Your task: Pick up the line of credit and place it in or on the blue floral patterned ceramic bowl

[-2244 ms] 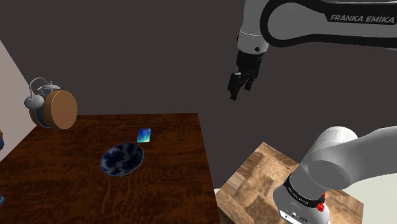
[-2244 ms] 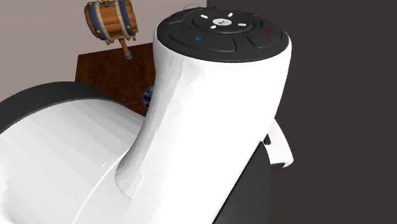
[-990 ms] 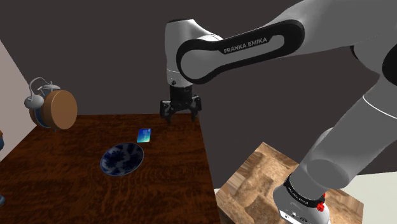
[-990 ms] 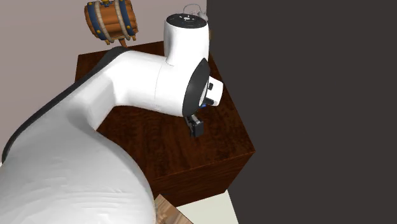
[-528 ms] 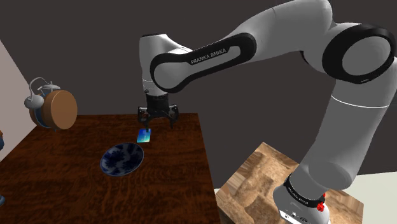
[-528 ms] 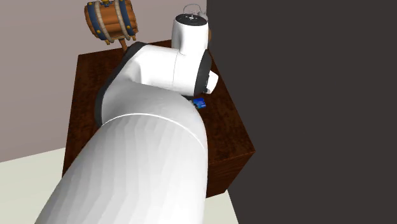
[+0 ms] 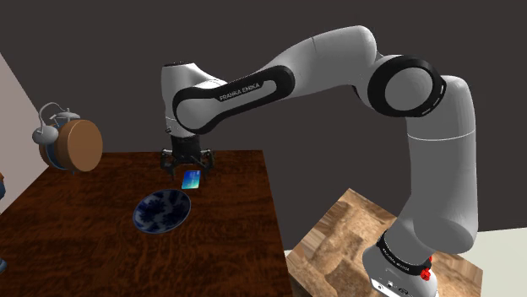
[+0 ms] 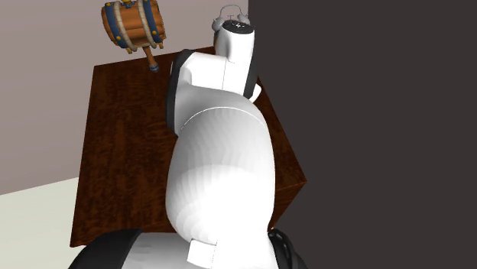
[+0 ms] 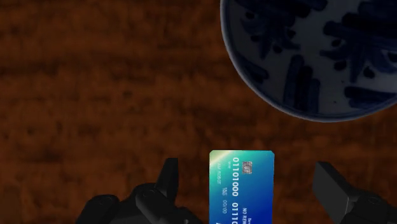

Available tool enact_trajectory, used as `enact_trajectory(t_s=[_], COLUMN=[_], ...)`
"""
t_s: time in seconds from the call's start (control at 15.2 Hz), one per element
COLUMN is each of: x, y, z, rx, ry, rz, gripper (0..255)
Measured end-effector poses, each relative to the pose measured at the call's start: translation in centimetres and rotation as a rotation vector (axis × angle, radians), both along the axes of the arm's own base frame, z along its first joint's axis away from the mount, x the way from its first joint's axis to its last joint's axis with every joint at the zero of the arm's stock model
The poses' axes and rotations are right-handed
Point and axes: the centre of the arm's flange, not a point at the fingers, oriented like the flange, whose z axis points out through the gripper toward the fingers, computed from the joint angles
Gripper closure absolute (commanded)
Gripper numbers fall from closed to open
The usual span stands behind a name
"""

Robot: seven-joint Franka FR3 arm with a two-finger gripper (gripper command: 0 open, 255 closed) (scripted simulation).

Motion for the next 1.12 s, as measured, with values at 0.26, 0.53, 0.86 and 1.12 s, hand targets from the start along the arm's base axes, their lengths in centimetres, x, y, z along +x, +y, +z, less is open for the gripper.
enact_trajectory(t_s=[0.26,0.53,0.86,1.12], x=[0.2,0.1,0.0,0.1], y=[0.3,0.5,0.5,0.5], z=[-2.0,-3.3,-3.5,-3.2], rx=[0.001,0.001,0.001,0.002], ry=[0.001,0.001,0.000,-0.003], rz=[-0.005,-0.006,-0.006,-0.006], gripper=[0,0,0,255])
